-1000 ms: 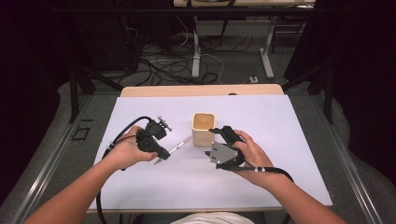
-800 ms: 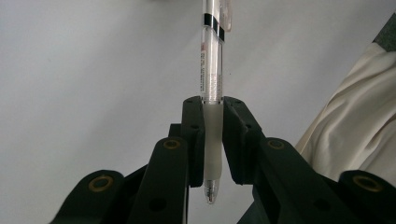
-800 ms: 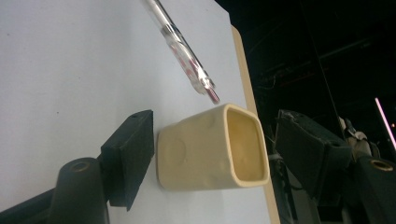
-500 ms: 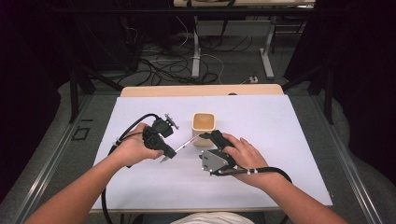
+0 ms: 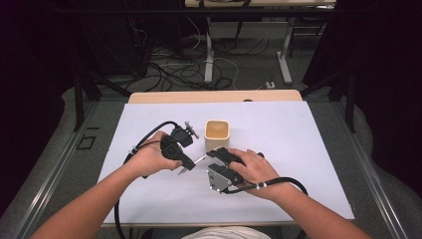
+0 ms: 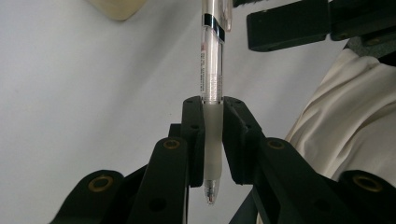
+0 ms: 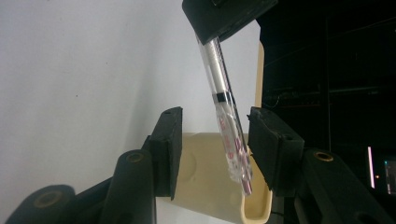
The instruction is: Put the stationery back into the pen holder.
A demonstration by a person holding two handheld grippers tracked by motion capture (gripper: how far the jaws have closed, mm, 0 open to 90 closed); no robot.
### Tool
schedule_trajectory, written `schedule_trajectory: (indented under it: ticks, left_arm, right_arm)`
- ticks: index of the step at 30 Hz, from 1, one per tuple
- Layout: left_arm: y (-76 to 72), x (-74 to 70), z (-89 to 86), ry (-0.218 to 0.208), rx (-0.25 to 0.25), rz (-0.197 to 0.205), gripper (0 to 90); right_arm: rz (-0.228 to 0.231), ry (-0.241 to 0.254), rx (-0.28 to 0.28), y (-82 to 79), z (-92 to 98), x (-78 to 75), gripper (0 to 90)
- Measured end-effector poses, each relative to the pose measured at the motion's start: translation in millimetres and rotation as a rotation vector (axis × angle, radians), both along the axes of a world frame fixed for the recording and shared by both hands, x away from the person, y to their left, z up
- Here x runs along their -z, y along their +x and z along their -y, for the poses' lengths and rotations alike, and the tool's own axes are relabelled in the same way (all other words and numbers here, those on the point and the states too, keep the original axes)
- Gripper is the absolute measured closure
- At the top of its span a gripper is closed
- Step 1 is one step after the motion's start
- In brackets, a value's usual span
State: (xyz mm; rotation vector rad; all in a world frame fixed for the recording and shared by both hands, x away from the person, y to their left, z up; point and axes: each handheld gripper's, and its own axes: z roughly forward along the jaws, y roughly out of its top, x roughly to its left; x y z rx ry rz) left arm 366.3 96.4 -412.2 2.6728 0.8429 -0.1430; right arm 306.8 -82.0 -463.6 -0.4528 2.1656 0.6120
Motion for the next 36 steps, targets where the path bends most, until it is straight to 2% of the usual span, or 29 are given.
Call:
schedule_trajectory:
  ticks: [2,3,6,7,13,18,21,24,25,26,27,31,33,34,36]
  left_arm:
    - [-0.1,0.5,2.6,-0.002,0.0,-0.005,79.6]
    - [0.2,0.6,3.7,-0.001,0.006,-0.008,79.6]
    - [0.2,0.4,7.3,-0.002,0.008,-0.012,79.6]
    - [0.4,0.5,8.5,-0.005,0.01,-0.012,79.5]
    - [3.0,2.8,13.2,-0.006,0.023,-0.021,79.5]
    - [3.8,5.6,15.8,-0.007,0.013,-0.033,79.6]
    - [4.6,5.7,17.2,-0.004,0.025,-0.033,79.5]
    - [3.3,5.7,19.7,-0.011,0.023,-0.036,79.5]
    - [2.9,6.0,20.5,-0.014,0.027,-0.037,79.5]
    - [2.6,6.2,21.1,-0.013,0.033,-0.034,79.5]
    - [2.2,6.7,21.5,-0.017,0.034,-0.032,79.5]
    - [2.9,9.0,19.7,-0.024,0.037,-0.041,79.5]
    - [2.8,10.2,18.3,-0.025,0.035,-0.048,79.5]
    - [2.5,10.7,17.9,-0.024,0.034,-0.051,79.5]
    - [3.2,11.2,16.6,-0.022,0.043,-0.054,79.4]
  right_arm:
    - [0.02,-0.005,-0.021,1.3,-1.2,1.6,56.2]
    - [0.021,-0.032,-0.012,0.9,-1.5,0.9,56.7]
    - [0.058,-0.063,-0.029,1.5,-3.4,1.2,59.5]
    - [0.064,-0.052,-0.029,1.1,-4.0,3.1,60.4]
    - [0.118,-0.154,-0.062,0.4,-8.3,4.5,67.1]
    - [0.141,-0.189,-0.07,-0.8,-12.6,7.8,68.5]
    - [0.162,-0.22,-0.085,-1.6,-14.5,8.9,69.2]
    - [0.171,-0.234,-0.09,-1.0,-15.1,9.8,71.1]
    - [0.171,-0.222,-0.083,-1.4,-15.0,11.6,72.9]
    - [0.185,-0.25,-0.088,-1.2,-15.1,10.7,76.9]
    - [0.178,-0.237,-0.083,-2.1,-15.1,12.1,78.4]
    - [0.172,-0.249,-0.072,-4.1,-15.9,12.8,79.5]
    - [0.185,-0.272,-0.08,-4.1,-17.0,12.2,79.6]
    - [0.176,-0.255,-0.076,-4.9,-17.6,13.8,79.6]
    - [0.173,-0.255,-0.083,-5.0,-19.4,14.2,79.6]
